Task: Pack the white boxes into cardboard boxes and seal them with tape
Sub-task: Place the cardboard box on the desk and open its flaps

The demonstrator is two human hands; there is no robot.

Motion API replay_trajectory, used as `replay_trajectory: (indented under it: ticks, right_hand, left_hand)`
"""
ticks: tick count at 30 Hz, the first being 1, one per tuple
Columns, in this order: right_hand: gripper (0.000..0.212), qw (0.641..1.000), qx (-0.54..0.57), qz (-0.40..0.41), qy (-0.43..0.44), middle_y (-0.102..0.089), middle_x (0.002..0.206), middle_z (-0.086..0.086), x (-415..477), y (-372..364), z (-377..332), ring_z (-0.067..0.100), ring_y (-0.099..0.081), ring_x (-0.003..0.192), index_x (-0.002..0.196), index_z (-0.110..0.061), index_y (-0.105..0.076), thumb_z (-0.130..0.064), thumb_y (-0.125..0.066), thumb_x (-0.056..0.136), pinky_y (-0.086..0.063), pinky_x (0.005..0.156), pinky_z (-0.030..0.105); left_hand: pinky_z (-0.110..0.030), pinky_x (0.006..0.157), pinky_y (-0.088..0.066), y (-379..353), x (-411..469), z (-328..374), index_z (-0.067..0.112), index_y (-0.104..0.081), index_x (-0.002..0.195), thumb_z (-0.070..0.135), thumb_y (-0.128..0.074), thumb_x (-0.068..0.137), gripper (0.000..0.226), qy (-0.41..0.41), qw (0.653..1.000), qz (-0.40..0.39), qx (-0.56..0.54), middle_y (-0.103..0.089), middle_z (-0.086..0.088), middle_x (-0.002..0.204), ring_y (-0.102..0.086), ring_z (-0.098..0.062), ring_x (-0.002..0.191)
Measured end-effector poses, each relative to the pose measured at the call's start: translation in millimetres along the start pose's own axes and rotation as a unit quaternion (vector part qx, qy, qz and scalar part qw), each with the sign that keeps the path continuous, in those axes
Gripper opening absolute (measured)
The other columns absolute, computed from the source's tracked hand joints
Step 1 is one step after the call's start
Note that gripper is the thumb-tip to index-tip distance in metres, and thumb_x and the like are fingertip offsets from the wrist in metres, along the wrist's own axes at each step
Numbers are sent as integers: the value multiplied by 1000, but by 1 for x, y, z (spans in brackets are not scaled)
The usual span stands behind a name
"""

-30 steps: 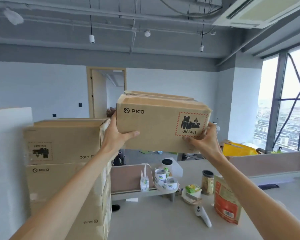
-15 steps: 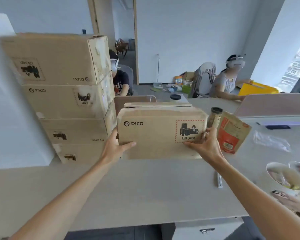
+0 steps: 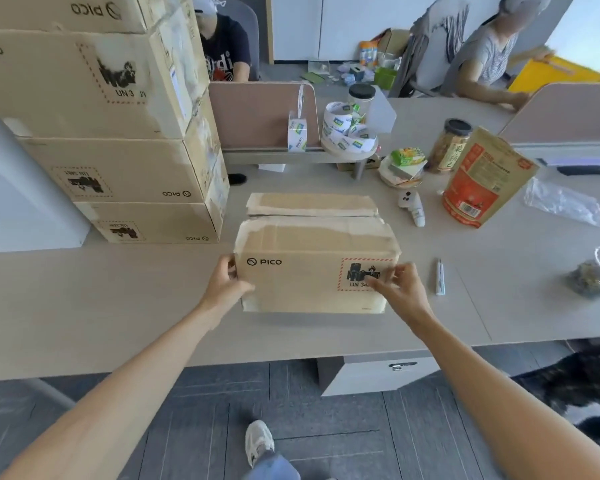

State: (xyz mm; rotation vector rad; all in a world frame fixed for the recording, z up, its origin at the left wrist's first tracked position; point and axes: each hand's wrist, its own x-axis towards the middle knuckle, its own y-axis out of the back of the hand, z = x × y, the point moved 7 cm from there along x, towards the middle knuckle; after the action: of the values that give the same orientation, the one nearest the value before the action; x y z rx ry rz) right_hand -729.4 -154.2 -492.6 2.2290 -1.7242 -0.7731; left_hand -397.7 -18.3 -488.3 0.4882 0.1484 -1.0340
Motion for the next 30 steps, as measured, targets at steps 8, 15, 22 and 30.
replay_trajectory:
  ticks: [8, 15, 22, 30]
  right_hand:
    - [88, 992, 17, -112, -59, -69, 110, 3, 6, -1, 2, 20, -65, 103, 116, -13, -61, -78, -73, 58, -53, 91, 39]
    - [53, 997, 66, -27, -31, -65, 113, 17, 11, 15, -24, 31, -62, 108, 100, -5, -65, -56, -57, 91, -49, 100, 48]
    - [62, 977, 132, -113, -127, -68, 108, 8, 5, 28, -23, 20, -62, 103, 96, -10, -64, -61, -29, 99, -50, 94, 43]
    - [26, 949, -205, -237, 35, -67, 119, 6, -15, 21, -40, 20, -58, 116, 107, -11, -75, -31, -64, 93, -42, 94, 28]
  left_hand:
    - [-27, 82, -42, 0, -5, 11, 16, -49, 126, 19, -64, 84, 45, 62, 994, -75, 53, -59, 2, 102, -55, -14, 96]
    - [-30, 85, -42, 10, -2, 23, 15, -55, 108, 24, -58, 90, 20, 44, 998, -32, 44, -56, 3, 93, -52, -10, 90]
    - [-37, 94, -46, 38, -8, 31, 19, -55, 85, 6, -37, 97, 25, 25, 997, -62, 35, -66, 2, 97, -63, -5, 89]
    - [-19, 87, -43, 19, -34, 36, 20, -68, 99, 15, -53, 98, 16, -56, 948, -228, 216, -67, 0, 116, -59, -13, 111]
